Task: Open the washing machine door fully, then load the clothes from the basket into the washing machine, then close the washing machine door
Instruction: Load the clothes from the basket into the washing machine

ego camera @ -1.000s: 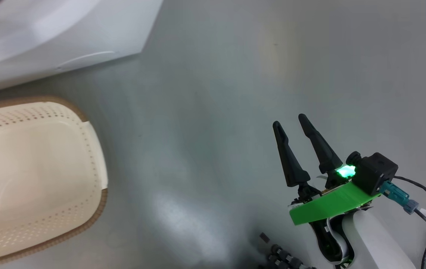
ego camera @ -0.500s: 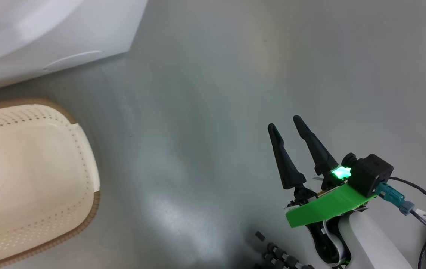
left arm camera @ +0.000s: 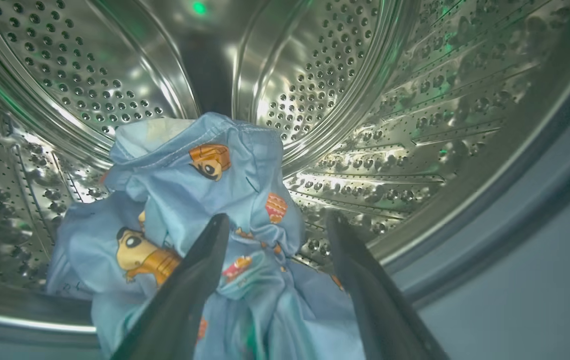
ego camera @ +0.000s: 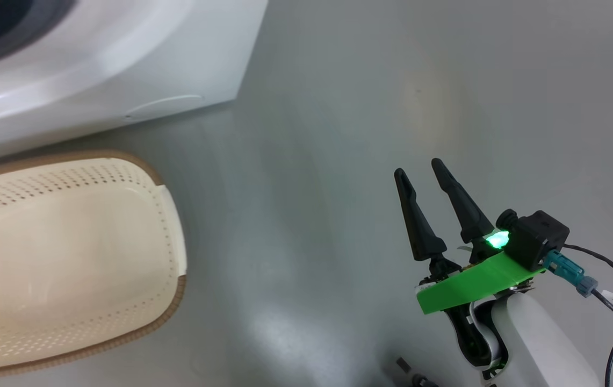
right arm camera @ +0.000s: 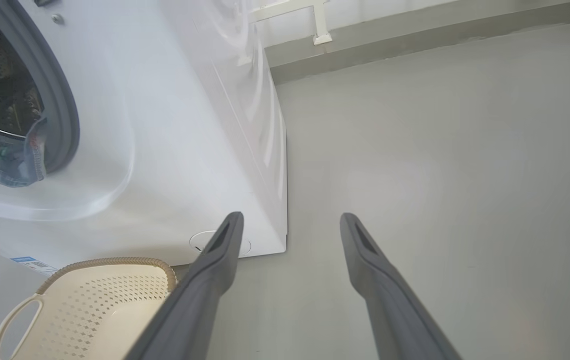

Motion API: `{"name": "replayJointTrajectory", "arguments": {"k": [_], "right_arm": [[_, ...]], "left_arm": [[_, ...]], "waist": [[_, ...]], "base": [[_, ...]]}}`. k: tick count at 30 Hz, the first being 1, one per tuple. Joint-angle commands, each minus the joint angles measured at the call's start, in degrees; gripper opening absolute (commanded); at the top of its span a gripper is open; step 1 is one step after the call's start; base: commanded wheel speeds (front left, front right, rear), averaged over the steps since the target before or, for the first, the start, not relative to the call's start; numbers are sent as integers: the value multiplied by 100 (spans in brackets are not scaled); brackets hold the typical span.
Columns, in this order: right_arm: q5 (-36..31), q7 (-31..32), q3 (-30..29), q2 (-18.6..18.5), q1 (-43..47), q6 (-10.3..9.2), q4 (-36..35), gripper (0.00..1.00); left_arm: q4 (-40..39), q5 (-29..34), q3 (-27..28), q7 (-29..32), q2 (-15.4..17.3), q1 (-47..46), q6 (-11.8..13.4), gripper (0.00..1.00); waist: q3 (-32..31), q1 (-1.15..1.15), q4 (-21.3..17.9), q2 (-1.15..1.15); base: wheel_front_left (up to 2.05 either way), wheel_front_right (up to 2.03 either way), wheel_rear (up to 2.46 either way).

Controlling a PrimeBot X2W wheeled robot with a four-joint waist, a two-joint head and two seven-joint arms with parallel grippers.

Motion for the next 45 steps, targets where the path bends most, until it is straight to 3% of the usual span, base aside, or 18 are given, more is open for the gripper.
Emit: {"name": "replayJointTrajectory", "arguments": {"k": [1, 16, 29, 45], "right_arm": [[-61, -46, 85, -46, 21, 42, -78, 100], [-213, -46, -78, -46, -93, 42, 515, 100], [-273, -46, -176, -46, 92, 42, 840, 100], [-323, -46, -326, -46, 374, 42, 990, 100]], "left_arm": [[-182, -56, 100, -30, 256, 136, 5, 100], [-1381, 65, 350, -31, -164, 2040, 4, 100], [-2440, 525, 1090, -31, -515, 3936, 8, 100], [-3674, 1120, 1901, -31, -964, 5758, 316, 100]], "waist": [[-261, 0, 249, 0], [-1547, 0, 960, 0], [-2473, 0, 1196, 0], [-3056, 0, 1319, 0]], "base": [[0, 0, 0], [0, 0, 0], [0, 0, 0], [0, 0, 0]]}}
